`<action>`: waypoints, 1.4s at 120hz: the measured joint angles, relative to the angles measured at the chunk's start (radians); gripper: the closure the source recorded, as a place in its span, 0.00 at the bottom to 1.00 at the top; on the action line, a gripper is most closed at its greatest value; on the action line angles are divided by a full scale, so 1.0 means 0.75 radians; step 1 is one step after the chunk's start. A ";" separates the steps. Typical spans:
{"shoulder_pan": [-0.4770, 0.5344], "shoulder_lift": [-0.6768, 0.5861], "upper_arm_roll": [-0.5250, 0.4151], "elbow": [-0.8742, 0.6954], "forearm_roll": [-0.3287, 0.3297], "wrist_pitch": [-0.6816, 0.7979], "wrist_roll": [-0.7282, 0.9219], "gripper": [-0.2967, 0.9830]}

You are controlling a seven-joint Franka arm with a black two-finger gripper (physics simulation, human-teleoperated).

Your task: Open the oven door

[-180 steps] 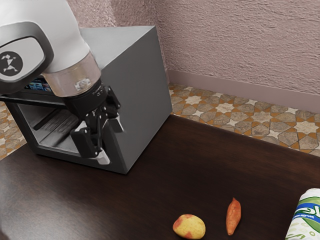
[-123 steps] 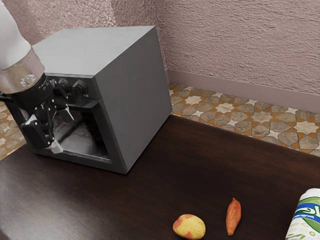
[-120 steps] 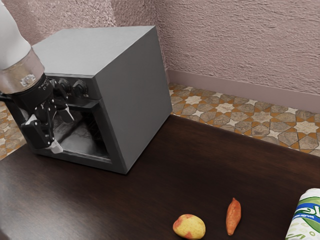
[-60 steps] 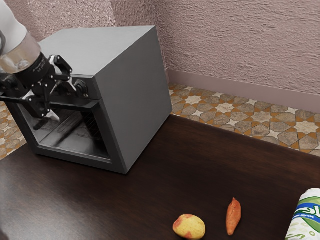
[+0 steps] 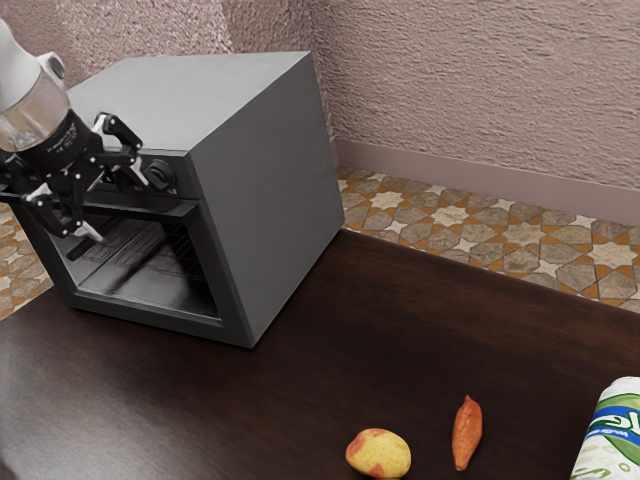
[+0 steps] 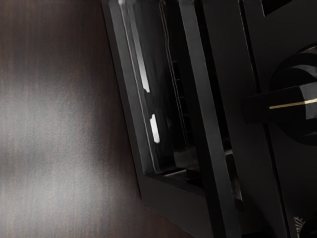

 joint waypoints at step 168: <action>0.120 0.049 -0.043 -0.118 -0.050 0.091 0.344 0.23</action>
